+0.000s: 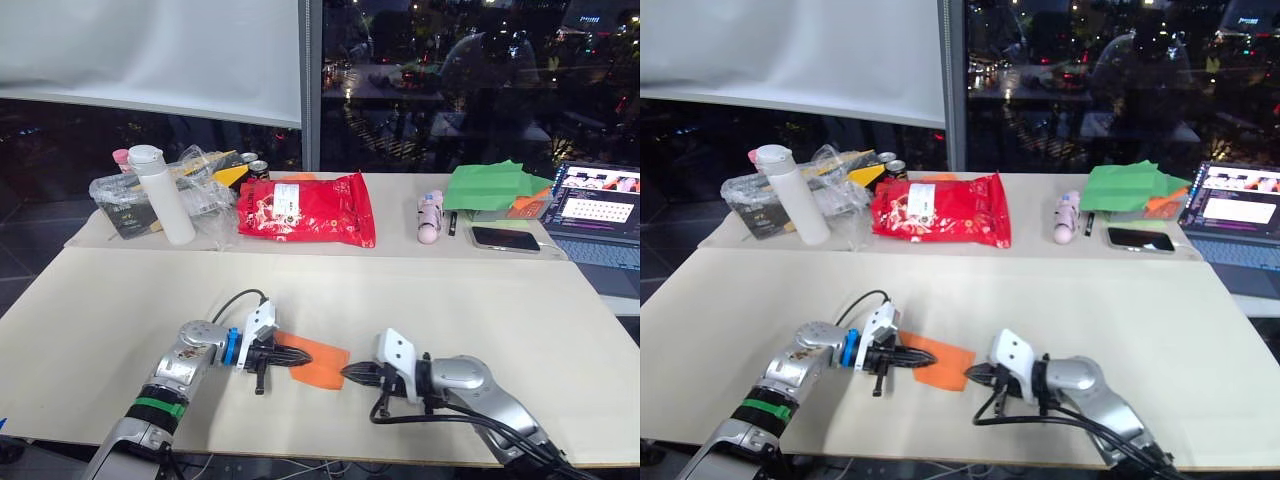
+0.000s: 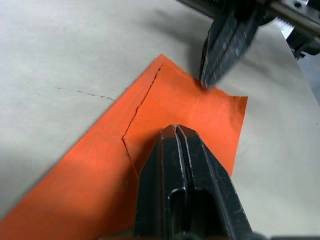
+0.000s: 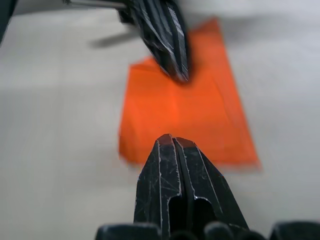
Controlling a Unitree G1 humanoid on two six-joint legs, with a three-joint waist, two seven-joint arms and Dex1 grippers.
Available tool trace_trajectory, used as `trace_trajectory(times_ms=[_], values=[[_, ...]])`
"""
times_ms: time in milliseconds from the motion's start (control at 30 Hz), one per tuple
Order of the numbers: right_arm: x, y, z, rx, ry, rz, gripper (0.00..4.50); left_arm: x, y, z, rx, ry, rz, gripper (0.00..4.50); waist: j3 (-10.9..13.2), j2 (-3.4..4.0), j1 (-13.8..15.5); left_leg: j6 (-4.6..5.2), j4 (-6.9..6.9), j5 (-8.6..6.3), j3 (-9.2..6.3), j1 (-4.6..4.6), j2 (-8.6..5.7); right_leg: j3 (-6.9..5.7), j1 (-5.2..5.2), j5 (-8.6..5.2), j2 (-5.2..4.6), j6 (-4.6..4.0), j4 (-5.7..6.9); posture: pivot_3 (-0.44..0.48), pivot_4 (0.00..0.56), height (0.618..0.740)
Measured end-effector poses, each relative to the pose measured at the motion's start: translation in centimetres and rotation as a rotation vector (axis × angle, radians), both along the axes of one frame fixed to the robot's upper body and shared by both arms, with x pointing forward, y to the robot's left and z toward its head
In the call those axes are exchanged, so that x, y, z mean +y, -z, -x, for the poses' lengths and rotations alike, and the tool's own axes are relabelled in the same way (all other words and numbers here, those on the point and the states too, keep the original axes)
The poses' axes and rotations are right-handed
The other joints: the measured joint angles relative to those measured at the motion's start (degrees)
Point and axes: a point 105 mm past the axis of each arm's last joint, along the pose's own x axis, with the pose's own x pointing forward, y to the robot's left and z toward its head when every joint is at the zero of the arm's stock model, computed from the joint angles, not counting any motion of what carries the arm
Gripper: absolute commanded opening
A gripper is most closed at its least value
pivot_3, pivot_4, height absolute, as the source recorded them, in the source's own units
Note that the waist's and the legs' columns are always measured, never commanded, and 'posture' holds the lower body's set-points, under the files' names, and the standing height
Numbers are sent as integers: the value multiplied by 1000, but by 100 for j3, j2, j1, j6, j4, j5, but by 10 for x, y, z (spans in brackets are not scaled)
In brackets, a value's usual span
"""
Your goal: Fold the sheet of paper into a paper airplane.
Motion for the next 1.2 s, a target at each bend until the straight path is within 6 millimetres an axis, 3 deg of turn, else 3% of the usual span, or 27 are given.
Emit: trace_trajectory(times_ms=[200, 367, 667, 800, 1033, 1200], values=[[-12, -4, 0, 66, 62, -52, 17, -4, 0, -4, 3, -1, 13, 0, 2, -3, 4, 0, 2, 0, 0, -6, 0, 0, -2, 0, 0, 0, -1, 0, 150, 719], [-13, -18, -21, 94, 192, -119, 17, -3, -1, -6, 3, -7, 13, 0, 4, -2, -21, 0, 1, 0, 0, -8, 0, 0, -9, 0, 0, 0, 5, 0, 150, 719], [6, -20, -22, 260, 217, -195, 2906, -1, -11, -2, 12, -21, 37, 0, 14, -3, -12, 0, -1, 0, -2, -20, 0, 0, -18, 0, 1, 0, 5, 0, 150, 719], [7, -26, -23, 314, 217, -238, 2906, 7, -35, 4, 5, -20, 52, 0, 20, -3, -34, 0, -3, 0, -2, -18, 2, 0, -20, 0, 1, 0, 8, 0, 150, 719], [18, -41, -14, 410, 125, -299, 2906, 39, -73, 12, 102, -125, 69, 0, 39, -12, -114, 1, -4, 0, -2, -14, 3, 0, -20, -2, 1, 4, 8, 0, 150, 719], [24, -46, -20, 445, 112, -337, 2906, 50, -80, 17, 93, -170, 53, 0, 42, -18, -141, 1, -9, 0, -2, -13, 4, 0, -21, -2, 1, 4, 6, 0, 150, 719]])
